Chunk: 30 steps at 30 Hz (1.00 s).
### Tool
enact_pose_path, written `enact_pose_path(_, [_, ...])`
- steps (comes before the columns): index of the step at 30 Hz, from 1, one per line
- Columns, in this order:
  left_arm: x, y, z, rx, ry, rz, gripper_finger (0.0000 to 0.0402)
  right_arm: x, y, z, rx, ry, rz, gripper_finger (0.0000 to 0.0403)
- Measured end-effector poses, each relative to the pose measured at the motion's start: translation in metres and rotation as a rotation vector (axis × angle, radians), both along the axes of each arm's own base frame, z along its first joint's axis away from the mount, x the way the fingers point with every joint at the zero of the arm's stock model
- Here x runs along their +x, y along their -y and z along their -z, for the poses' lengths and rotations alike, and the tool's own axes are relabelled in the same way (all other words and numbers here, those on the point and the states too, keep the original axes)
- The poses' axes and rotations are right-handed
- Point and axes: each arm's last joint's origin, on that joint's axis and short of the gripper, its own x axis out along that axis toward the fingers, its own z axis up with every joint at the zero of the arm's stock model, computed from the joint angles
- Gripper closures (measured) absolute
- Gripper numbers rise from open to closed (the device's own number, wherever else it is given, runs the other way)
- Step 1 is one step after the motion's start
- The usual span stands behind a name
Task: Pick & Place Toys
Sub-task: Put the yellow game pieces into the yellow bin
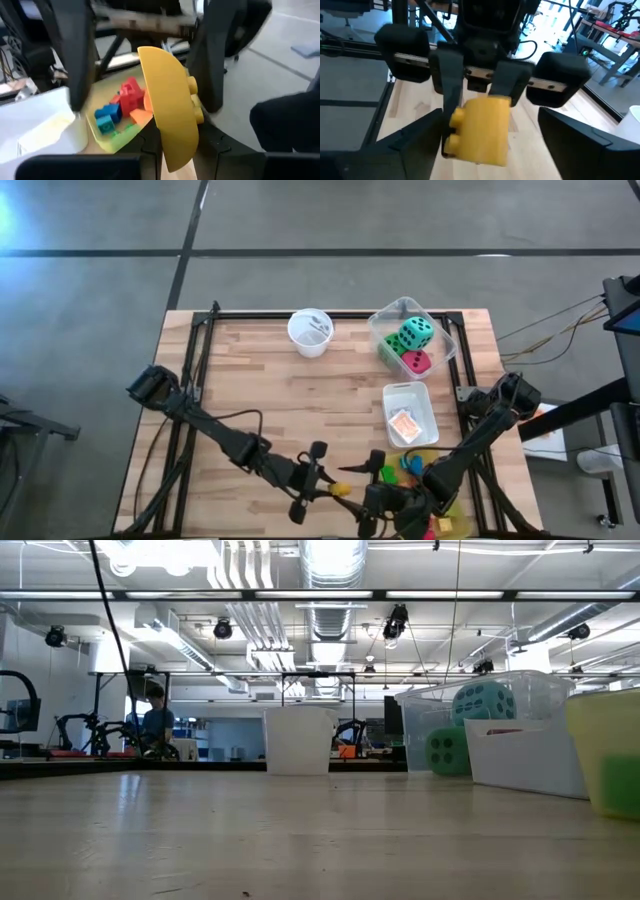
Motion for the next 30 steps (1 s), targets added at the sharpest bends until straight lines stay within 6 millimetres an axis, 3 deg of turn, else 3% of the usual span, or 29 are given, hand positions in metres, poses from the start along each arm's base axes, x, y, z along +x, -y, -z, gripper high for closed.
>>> enact_pose_path(5, [0.0019,0.0010,-0.0048,-0.001,0.016,0.002,0.0334,0.0000,-0.0006,-0.0004,0.007,0.002,-0.008,0.0159])
enact_pose_path(13, [0.0018,0.0007,-0.0040,0.028,0.015,0.008,0.0334,0.0006,-0.0026,-0.0010,0.049,-0.003,-0.055,0.0309])
enact_pose_path(16, [0.0017,0.0006,-0.0036,0.002,0.003,-0.004,0.0332,0.0008,-0.0030,-0.0009,0.065,-0.009,-0.075,0.0316])
enact_pose_path(24, [0.0013,0.0014,-0.0034,-0.074,-0.026,-0.005,0.0162,0.0006,-0.0039,0.0003,0.043,-0.036,-0.121,0.0317])
enact_pose_path(30, [0.0015,0.0005,-0.0028,-0.081,-0.035,-0.018,0.0077,0.0006,-0.0046,0.0006,0.057,-0.043,-0.142,0.0317])
